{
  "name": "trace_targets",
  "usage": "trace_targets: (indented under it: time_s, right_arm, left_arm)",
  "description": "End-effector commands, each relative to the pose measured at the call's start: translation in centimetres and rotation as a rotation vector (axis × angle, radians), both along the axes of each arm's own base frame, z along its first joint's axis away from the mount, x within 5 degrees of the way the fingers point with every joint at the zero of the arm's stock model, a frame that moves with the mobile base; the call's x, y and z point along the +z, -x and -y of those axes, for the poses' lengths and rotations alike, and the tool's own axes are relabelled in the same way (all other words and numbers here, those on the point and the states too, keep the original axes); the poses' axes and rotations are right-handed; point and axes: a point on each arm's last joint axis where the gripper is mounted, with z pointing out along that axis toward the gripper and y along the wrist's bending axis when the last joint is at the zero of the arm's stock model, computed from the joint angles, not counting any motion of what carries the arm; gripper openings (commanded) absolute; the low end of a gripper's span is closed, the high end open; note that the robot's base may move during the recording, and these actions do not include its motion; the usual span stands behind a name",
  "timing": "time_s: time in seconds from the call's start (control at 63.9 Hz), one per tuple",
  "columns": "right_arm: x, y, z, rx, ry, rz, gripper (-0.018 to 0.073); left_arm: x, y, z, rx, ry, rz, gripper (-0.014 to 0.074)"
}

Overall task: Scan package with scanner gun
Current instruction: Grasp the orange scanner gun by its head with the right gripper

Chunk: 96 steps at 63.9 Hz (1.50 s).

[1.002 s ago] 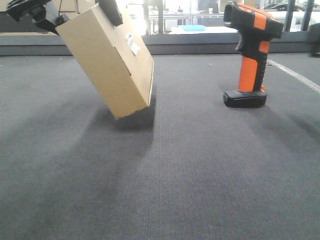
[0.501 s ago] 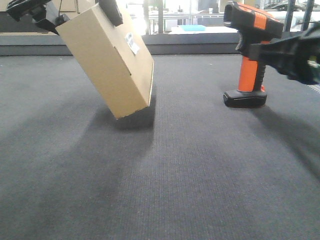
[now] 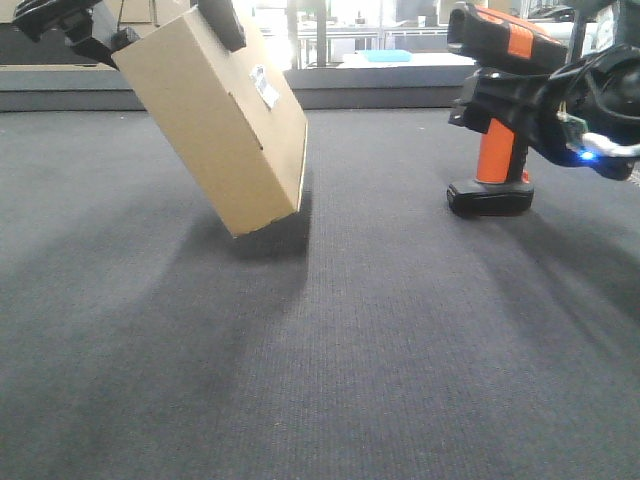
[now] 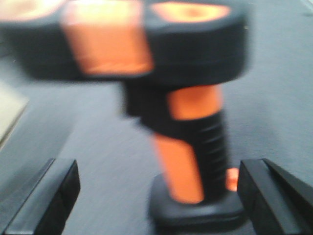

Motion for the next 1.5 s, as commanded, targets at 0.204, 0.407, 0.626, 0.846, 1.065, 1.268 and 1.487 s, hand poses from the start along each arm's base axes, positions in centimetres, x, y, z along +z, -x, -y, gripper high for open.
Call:
trace_targets:
  time_s: [0.204,0.407,0.626,0.846,1.065,1.268,1.487]
  right_arm:
    - [0.4,-1.5,0.1,-0.060,-0.043,0.045,0.0570]
    - [0.9,-1.7,0.2,-0.064,-0.042,0.088,0.0570]
    - [1.1,-2.2,0.1,-0.067,-0.045,0.099,0.0570]
    - [0.9,-3.3,-0.2,-0.067,-0.048,0.104,0.0570]
    - [0.9,-3.6,0.0,-0.098,-0.072,0.099,0.0570]
    - [0.9,-3.6,0.0,-0.099,-0.072,0.103,0.0570]
    - [0.9,-3.6,0.0,-0.099,-0.072,0.103,0.0489]
  left_arm:
    - [0.4,-0.1,-0.1,0.010,0.015,0.028,-0.0111]
    - [0.4,-0.1,-0.1,0.009,0.013,0.029,-0.0111]
    - [0.3,-0.2,-0.1,0.010,0.013,0.024,-0.0111]
    - [-0.1,-0.3,0.0,0.009,0.007,0.014,-0.0111]
    - [-0.3,-0.3,0.0,0.009,0.005,0.009,-0.0111]
    - [-0.2,-0.3,0.0,0.010,0.006,0.013,-0.0111]
    - [-0.2,-0.4,0.0,0.010,0.007,0.015,-0.0111]
